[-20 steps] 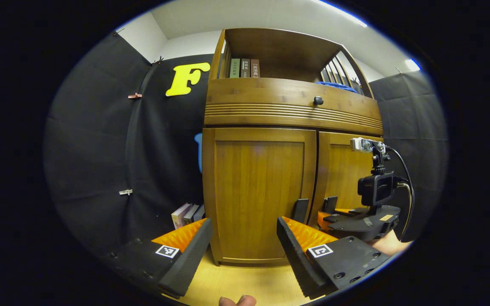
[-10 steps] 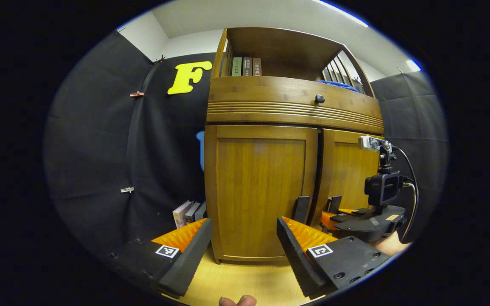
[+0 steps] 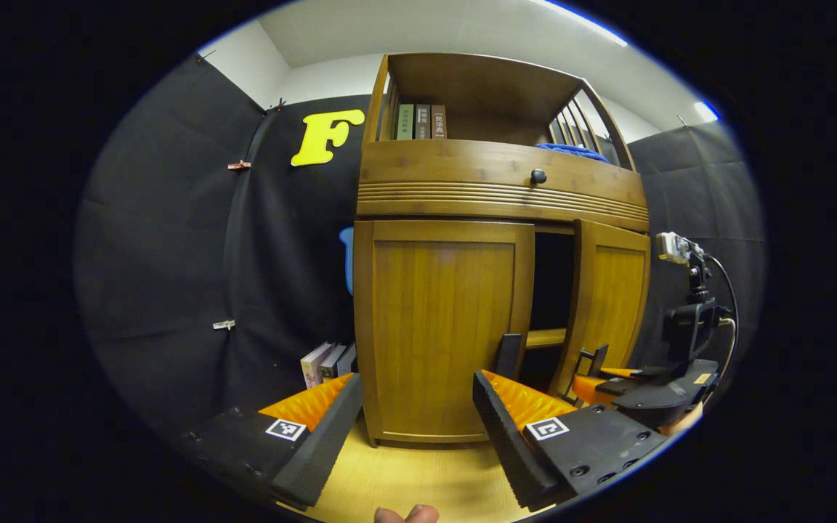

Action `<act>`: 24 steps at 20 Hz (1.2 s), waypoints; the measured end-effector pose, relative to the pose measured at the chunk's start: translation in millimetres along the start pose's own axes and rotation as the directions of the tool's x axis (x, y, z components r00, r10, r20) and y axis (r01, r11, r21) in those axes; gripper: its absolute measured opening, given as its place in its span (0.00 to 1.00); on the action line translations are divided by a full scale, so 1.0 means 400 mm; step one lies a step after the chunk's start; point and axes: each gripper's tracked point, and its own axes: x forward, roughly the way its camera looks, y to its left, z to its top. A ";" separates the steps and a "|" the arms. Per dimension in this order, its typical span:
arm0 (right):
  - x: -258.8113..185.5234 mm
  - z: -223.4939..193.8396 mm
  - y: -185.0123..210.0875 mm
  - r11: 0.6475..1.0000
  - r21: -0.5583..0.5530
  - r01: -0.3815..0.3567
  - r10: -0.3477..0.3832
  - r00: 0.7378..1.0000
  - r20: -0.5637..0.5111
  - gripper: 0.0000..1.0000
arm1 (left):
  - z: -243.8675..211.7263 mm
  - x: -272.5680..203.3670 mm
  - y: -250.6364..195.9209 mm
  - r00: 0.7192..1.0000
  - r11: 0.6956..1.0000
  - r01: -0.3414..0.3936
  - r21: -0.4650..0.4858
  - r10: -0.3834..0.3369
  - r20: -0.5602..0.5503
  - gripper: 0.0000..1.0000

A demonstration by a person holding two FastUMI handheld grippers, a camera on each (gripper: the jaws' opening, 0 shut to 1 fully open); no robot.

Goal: Open the right door of the double-door shoe cabinet with the right hand, and open the left door with the left hand.

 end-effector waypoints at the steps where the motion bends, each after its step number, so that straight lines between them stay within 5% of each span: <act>1: -0.019 -0.002 -0.010 1.000 0.000 0.001 -0.001 1.000 0.001 0.26 | 0.003 -0.008 -0.004 1.000 1.000 0.001 0.002 -0.001 0.003 0.94; 16: -0.210 -0.031 -0.190 0.997 0.038 0.064 -0.064 0.998 -0.012 0.25 | 0.010 -0.058 -0.101 0.997 0.998 0.070 0.010 -0.070 0.015 0.94; 17: -0.222 -0.033 -0.200 0.997 0.049 0.065 -0.064 0.998 -0.013 0.17 | 0.010 -0.059 -0.109 0.997 0.997 0.076 0.006 -0.076 0.014 0.92; 24: -0.279 -0.028 -0.288 0.996 0.040 0.080 -0.080 0.997 -0.016 0.16 | 0.007 -0.067 -0.149 0.995 0.995 0.101 0.010 -0.101 0.014 0.94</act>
